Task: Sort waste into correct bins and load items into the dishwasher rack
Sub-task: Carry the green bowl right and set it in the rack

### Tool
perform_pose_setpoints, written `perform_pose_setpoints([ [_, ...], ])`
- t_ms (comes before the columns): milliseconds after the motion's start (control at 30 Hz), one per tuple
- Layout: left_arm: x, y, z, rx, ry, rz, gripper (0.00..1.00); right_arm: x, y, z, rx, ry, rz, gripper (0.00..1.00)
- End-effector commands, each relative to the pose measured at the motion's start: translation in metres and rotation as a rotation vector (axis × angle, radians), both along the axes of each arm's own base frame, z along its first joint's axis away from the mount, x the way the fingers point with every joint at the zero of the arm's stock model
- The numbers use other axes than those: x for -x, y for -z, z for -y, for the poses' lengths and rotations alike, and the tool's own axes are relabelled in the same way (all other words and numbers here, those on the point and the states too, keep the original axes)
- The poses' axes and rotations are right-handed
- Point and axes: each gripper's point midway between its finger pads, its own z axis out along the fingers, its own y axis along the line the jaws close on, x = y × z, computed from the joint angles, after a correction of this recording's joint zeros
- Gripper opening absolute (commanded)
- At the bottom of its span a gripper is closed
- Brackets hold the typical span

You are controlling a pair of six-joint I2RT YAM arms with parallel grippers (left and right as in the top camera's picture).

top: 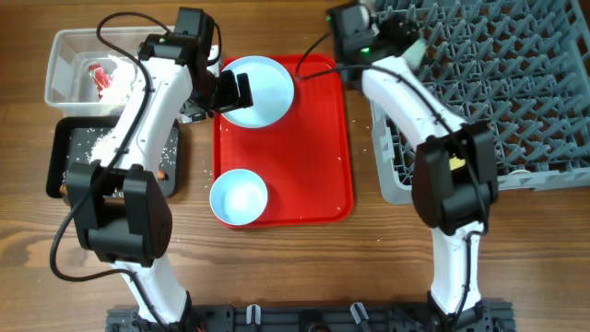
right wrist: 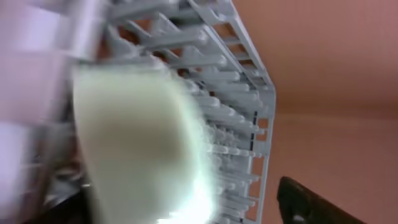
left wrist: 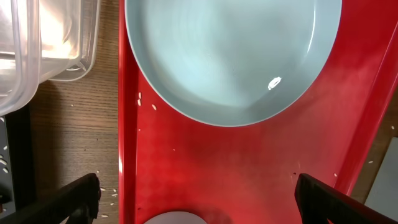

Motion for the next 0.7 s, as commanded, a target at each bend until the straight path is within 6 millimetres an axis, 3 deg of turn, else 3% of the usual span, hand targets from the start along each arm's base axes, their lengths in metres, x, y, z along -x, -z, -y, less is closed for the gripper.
perform_pose_setpoints([
  [0, -0.002, -0.001, -0.001, -0.005, -0.001, 0.006, 1.0, 0.005, 0.011, -0.015, -0.009, -0.004, -0.001, 0.95],
  [133, -0.002, -0.001, -0.001, -0.005, -0.001, 0.006, 1.0, 0.006, 0.006, -0.014, -0.054, 0.026, 0.048, 0.98],
  [233, -0.002, -0.001, -0.001, -0.005, -0.001, 0.006, 1.0, 0.001, -0.01, -0.013, -0.124, 0.026, 0.098, 0.99],
  [433, -0.002, -0.001, -0.001, -0.005, -0.001, 0.006, 1.0, -0.002, -0.088, -0.025, -0.482, -0.03, 0.285, 1.0],
  [467, -0.002, -0.001, -0.001, -0.005, -0.001, 0.006, 1.0, 0.006, -0.103, -0.039, -0.61, -0.07, 0.282, 1.0],
  [533, -0.002, -0.001, -0.001, -0.005, -0.001, 0.006, 1.0, 0.022, -0.112, -0.063, -0.756, -0.161, 0.206, 1.0],
  [667, -0.002, -0.001, -0.001, -0.005, -0.001, 0.006, 1.0, 0.081, -0.107, -0.115, -1.024, -0.339, -0.105, 1.0],
])
